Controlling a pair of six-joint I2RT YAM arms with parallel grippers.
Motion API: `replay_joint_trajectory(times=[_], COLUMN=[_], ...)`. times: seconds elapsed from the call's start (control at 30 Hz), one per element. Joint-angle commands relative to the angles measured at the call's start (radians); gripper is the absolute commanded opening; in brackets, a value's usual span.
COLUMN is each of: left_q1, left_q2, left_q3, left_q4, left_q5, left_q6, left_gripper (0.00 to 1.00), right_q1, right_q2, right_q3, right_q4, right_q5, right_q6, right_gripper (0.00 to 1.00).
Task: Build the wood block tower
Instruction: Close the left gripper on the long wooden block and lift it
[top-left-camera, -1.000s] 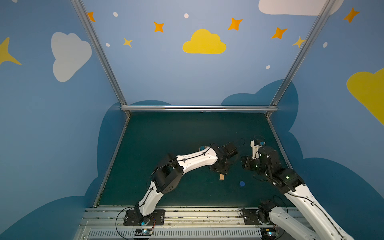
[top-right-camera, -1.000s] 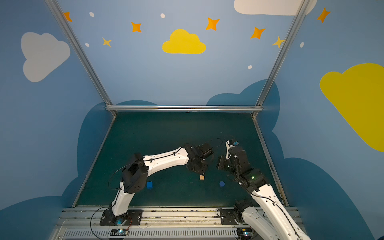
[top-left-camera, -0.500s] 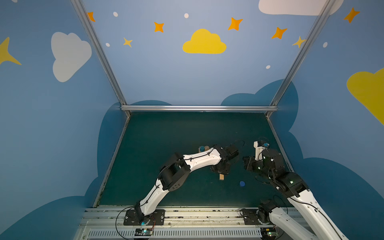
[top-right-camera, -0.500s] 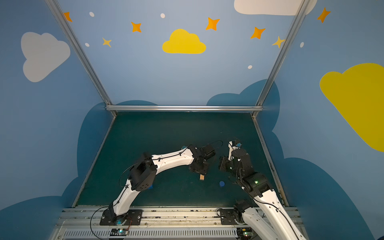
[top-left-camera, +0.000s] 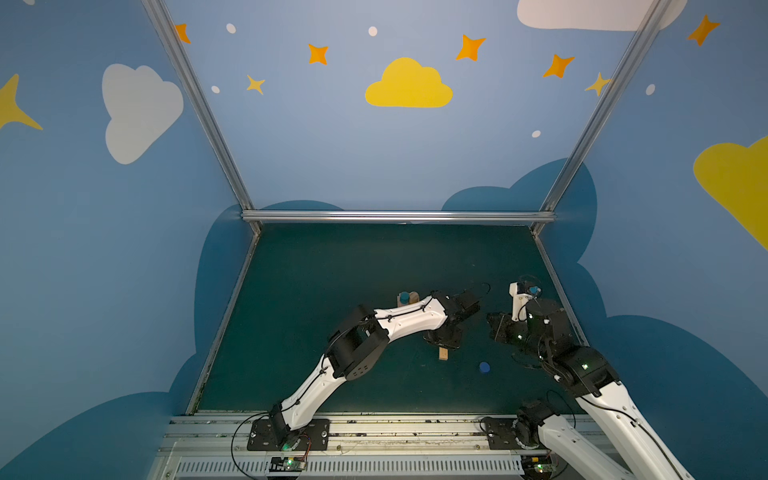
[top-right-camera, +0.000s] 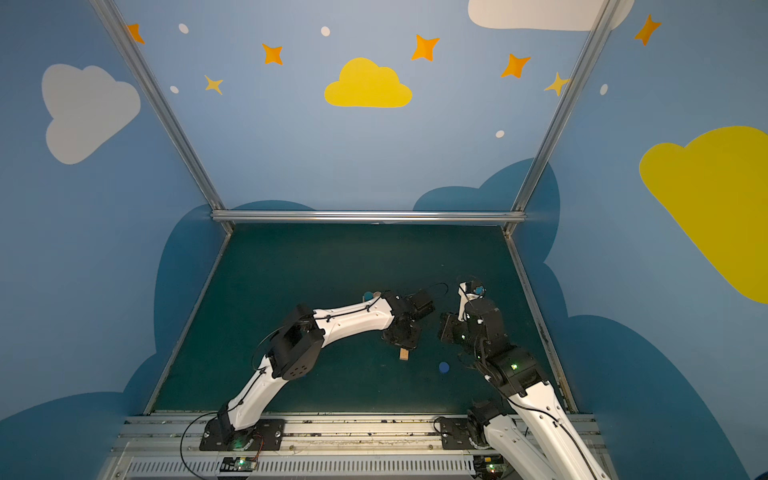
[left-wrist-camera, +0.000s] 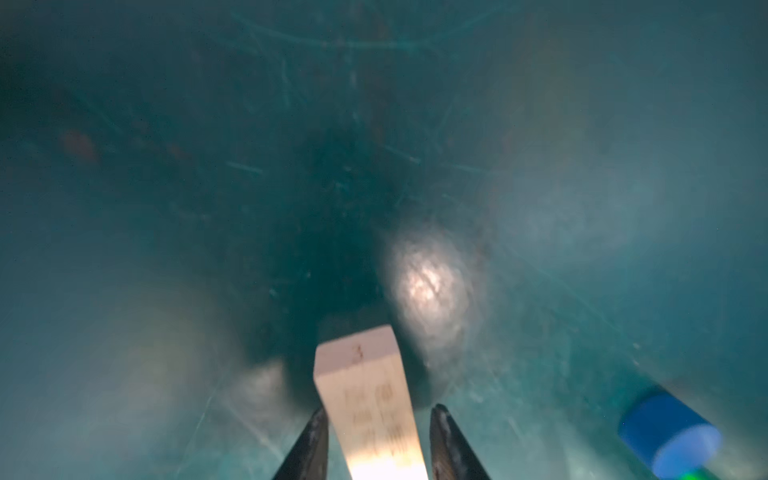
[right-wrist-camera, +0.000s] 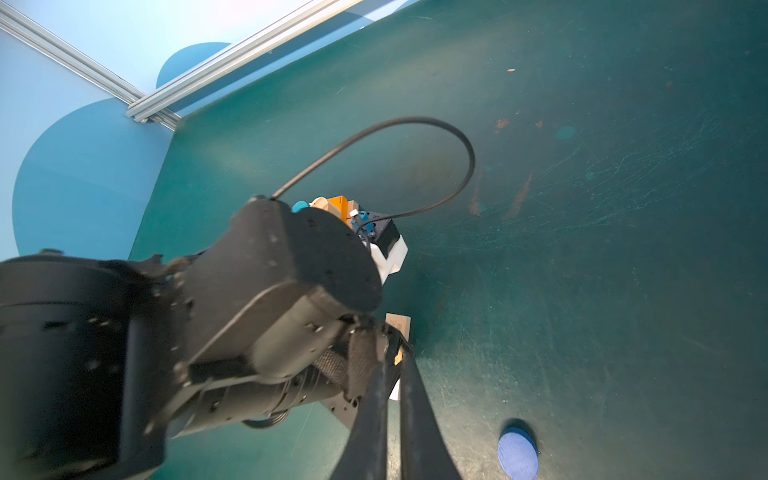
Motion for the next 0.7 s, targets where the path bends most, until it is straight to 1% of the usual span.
replay_joint_trajectory(times=[0.0,0.13,0.27,0.43,0.67], left_q1=[0.000,0.000,0.000,-0.001,-0.004], left_q2=[0.017,0.012,0.003,-0.006,-0.013], left_q3=[0.022,0.024,0.024,0.020,0.020], left_q4=[-0.049,-0.060,-0.068,-0.063,-0.064], left_q5=[-0.023,-0.044,-0.054,-0.053,-0.048], left_q6=[0.008,0.010,0.015,0.017,0.018], left_gripper=[0.36,0.32,0.32,0.35,0.34], right_q1=[-0.006,-0.010,-0.012,-0.014,-0.015], right_q2=[-0.016,-0.021,-0.024,-0.023,-0.020], right_q3=[-0.017,-0.019,-0.020,-0.024,-0.024], right_q4=[-0.015,-0.019,-0.019,-0.020,-0.019], right_q5=[0.012,0.012,0.012,0.010,0.005], right_q6=[-0.008,-0.006,-0.007,-0.005,-0.004], right_gripper=[0.09,0.09,0.09,0.09,0.09])
